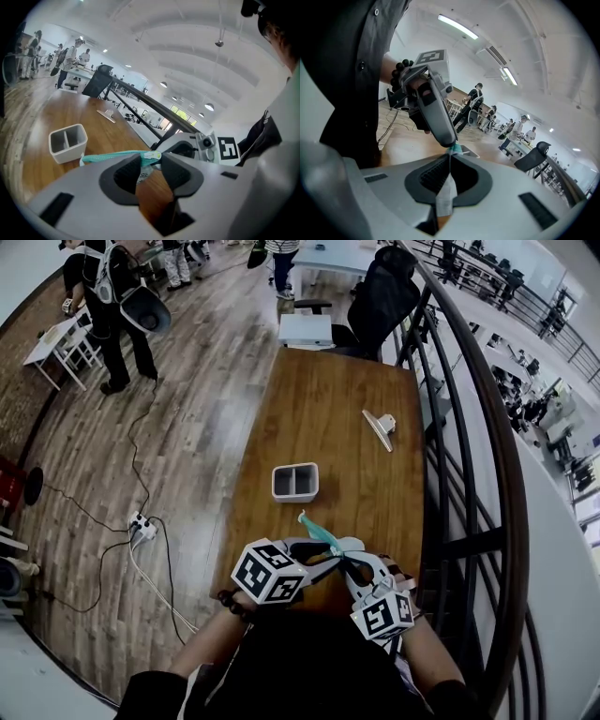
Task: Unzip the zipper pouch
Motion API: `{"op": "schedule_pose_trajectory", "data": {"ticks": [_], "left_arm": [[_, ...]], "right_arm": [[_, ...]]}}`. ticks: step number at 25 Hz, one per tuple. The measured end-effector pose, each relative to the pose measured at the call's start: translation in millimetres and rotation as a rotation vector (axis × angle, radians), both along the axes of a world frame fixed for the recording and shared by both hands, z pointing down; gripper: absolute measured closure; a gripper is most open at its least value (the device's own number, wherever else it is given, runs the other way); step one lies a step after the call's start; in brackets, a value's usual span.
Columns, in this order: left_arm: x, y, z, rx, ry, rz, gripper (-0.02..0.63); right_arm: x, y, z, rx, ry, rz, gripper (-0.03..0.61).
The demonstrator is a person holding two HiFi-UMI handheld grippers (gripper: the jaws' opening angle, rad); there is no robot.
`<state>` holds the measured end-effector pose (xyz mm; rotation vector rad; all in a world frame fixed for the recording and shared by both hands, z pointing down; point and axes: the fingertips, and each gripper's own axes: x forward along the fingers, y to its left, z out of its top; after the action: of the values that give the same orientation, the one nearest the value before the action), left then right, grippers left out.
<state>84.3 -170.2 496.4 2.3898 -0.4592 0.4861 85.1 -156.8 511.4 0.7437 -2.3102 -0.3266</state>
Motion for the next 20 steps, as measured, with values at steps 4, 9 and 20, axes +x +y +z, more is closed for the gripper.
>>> {"op": "schedule_pose_trajectory", "data": {"ticks": [4, 9, 20], "left_arm": [[0.4, 3.6, -1.8, 0.012, 0.003, 0.01, 0.498], [0.9, 5.2, -3.0, 0.005, 0.019, 0.035, 0.503], [-7.1, 7.0, -11.1, -0.019, 0.122, 0.038, 0.503]], "right_arm": [[2.5, -0.2, -3.0, -0.009, -0.027, 0.013, 0.574], [4.7, 1.1, -1.9, -0.015, -0.038, 0.006, 0.574], [1.2, 3.3, -7.1, -0.026, -0.093, -0.018, 0.574]]}}
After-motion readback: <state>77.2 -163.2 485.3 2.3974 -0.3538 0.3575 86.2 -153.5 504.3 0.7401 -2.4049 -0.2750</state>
